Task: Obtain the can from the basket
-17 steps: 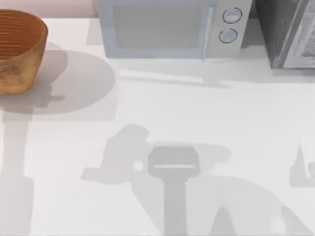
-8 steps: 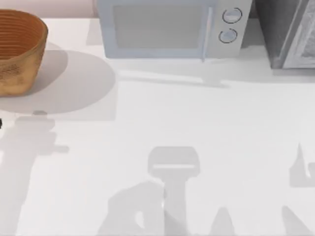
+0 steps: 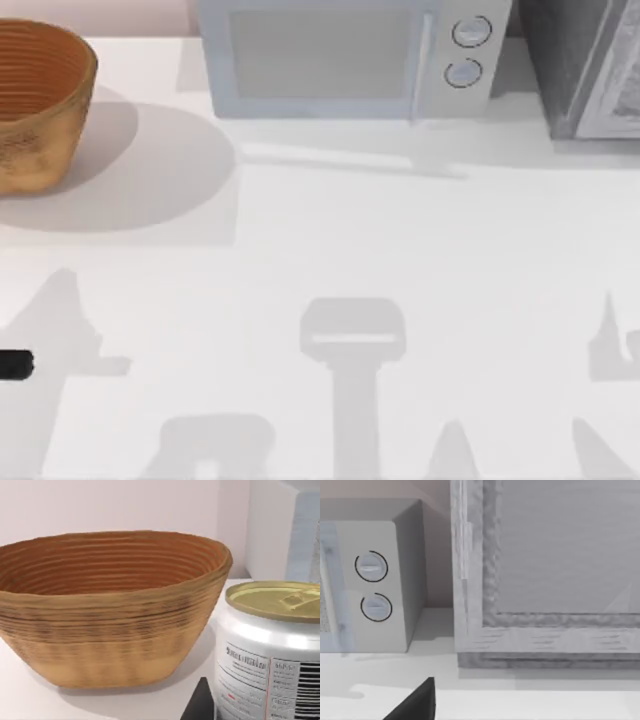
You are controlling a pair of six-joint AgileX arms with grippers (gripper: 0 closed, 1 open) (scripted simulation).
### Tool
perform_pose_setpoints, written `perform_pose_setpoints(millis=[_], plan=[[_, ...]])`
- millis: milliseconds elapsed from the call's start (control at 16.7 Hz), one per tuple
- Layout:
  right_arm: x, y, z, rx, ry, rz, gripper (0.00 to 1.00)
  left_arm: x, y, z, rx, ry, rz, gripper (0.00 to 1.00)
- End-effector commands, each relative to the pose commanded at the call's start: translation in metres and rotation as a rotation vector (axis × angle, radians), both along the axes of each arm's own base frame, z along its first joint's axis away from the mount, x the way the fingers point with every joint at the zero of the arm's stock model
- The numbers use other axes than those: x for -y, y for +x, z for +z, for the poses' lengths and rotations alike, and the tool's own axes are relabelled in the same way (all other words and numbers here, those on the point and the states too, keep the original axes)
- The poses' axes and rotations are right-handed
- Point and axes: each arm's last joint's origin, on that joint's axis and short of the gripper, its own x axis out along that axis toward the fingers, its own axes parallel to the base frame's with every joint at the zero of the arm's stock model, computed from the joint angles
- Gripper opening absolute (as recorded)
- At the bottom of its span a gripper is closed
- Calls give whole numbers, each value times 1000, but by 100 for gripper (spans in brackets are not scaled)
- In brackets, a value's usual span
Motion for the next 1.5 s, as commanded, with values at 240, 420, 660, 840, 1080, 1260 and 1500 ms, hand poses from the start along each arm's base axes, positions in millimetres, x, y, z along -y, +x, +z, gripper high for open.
perform_pose_setpoints(millis=[240,420,660,840,1080,1260,1500], plan=[[0,0,0,0,0,0,100,0,-2,-17,86,-33,40,0],[0,0,0,0,0,0,100,0,-2,-17,86,-33,40,0],[0,0,0,0,0,0,100,-1,-1,-17,75,-29,37,0],[0,0,0,0,0,0,100,0,4,-16,35,-19,-7,0],[0,0,0,0,0,0,100,1,20,-8,-42,0,-143,0],[0,0,0,0,0,0,100,2,43,7,-54,19,-294,0],[0,0,0,0,0,0,100,3,93,33,23,65,-538,0]])
